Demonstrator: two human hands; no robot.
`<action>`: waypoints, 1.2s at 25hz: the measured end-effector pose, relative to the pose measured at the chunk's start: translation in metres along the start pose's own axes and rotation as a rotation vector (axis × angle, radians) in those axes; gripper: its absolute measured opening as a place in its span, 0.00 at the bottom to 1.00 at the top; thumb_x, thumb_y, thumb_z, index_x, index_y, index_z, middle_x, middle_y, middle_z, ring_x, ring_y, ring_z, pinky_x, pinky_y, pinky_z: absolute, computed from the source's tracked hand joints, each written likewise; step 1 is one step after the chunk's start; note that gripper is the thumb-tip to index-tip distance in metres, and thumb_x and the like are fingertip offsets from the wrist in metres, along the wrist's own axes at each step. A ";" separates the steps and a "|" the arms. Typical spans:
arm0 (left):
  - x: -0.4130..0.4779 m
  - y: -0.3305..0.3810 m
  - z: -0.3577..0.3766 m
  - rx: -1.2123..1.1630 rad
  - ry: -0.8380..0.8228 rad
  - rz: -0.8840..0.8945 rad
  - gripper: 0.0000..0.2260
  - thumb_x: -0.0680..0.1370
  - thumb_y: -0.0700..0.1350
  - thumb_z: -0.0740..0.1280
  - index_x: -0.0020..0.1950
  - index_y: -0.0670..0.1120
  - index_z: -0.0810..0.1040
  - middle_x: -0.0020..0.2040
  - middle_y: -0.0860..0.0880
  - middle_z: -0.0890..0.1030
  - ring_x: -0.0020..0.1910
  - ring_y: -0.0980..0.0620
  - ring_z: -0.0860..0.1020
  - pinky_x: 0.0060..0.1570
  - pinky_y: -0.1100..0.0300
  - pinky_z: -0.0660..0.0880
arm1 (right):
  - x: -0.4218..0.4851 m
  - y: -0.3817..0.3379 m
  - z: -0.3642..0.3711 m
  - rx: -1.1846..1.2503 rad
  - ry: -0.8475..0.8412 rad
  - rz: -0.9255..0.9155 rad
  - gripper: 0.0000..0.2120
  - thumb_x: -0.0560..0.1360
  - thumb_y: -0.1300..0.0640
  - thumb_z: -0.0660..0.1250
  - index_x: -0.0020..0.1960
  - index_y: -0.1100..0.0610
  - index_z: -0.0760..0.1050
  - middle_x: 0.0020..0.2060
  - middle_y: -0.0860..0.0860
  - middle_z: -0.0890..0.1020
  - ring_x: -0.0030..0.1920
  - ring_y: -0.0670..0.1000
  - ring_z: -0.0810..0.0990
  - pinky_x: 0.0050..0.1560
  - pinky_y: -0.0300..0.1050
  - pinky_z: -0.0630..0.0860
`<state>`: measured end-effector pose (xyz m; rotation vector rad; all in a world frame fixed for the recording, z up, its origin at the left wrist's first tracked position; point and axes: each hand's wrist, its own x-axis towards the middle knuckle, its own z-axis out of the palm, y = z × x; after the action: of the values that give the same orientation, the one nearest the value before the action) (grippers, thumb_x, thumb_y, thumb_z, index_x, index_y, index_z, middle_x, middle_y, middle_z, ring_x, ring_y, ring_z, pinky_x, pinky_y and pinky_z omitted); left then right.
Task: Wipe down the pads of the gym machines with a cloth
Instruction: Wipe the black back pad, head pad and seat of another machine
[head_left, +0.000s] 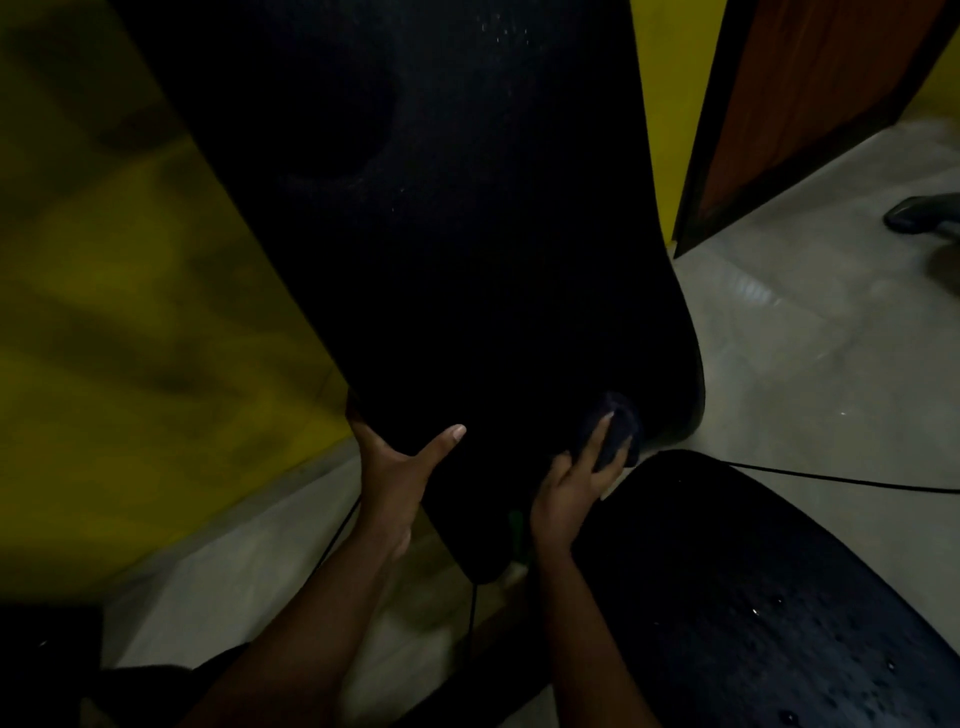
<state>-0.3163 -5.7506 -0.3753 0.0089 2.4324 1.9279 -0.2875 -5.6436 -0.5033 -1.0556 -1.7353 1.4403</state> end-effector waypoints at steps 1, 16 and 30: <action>0.000 -0.001 -0.001 -0.006 -0.004 0.003 0.40 0.68 0.34 0.74 0.73 0.48 0.56 0.64 0.52 0.69 0.60 0.56 0.71 0.44 0.75 0.75 | 0.012 0.007 -0.006 0.018 0.008 0.038 0.28 0.78 0.67 0.54 0.73 0.48 0.51 0.75 0.60 0.47 0.73 0.51 0.50 0.67 0.32 0.52; -0.049 0.035 -0.006 -0.127 -0.021 -0.246 0.37 0.75 0.42 0.69 0.77 0.52 0.51 0.75 0.48 0.61 0.72 0.49 0.64 0.67 0.54 0.67 | -0.090 -0.075 -0.042 0.152 -0.298 -0.043 0.28 0.73 0.62 0.51 0.72 0.47 0.56 0.72 0.58 0.57 0.71 0.52 0.59 0.63 0.24 0.58; 0.025 0.221 -0.014 0.550 0.126 0.699 0.23 0.79 0.50 0.56 0.74 0.47 0.61 0.75 0.46 0.62 0.76 0.53 0.51 0.75 0.51 0.48 | 0.062 -0.337 -0.068 0.089 -0.338 -0.639 0.26 0.71 0.49 0.48 0.69 0.43 0.59 0.70 0.59 0.63 0.68 0.55 0.63 0.67 0.46 0.61</action>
<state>-0.3456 -5.7128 -0.1575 0.8772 3.2572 1.3372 -0.3187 -5.5832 -0.1609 -0.1643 -1.9713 1.2959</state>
